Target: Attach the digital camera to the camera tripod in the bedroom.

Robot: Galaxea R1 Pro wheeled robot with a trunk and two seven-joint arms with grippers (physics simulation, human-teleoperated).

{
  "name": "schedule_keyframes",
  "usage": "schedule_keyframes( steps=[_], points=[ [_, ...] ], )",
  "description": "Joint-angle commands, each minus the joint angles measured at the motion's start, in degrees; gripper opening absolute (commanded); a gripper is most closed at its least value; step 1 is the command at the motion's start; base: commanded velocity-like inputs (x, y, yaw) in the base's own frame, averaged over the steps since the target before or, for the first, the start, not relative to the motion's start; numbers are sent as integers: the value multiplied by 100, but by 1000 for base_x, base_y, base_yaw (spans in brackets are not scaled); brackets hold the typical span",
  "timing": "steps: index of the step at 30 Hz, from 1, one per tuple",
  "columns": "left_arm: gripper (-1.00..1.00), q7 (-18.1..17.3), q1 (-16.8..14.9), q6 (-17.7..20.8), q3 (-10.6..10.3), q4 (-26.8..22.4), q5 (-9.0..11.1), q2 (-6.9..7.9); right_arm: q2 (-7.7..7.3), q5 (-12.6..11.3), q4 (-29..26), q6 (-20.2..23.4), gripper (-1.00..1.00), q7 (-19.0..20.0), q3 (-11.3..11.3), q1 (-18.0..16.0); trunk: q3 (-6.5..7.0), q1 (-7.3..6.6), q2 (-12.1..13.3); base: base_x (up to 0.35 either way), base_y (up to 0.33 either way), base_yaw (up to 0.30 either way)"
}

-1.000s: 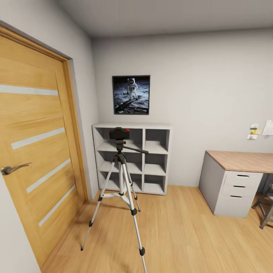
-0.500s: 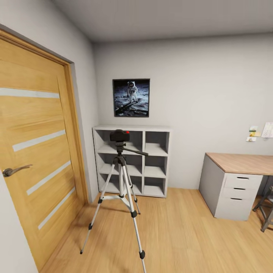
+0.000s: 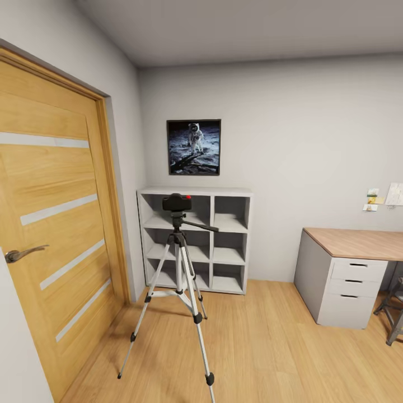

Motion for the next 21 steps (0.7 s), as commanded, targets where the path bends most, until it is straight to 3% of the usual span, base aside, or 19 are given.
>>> schedule_keyframes(
  steps=[1,12,21],
  points=[
    [100,27,0,-12,-50,-7,33,1,-2,52,19,-37,100,4,10,-6,-2,2,-4,0,0,0],
    [100,27,-1,-12,-53,-7,33,1,-10,129,18,-34,100,33,41,-6,0,2,-4,0,0,0],
    [100,27,2,-12,-53,-7,33,1,4,560,18,-45,100,23,42,-6,0,2,-4,0,0,0]
  ],
)
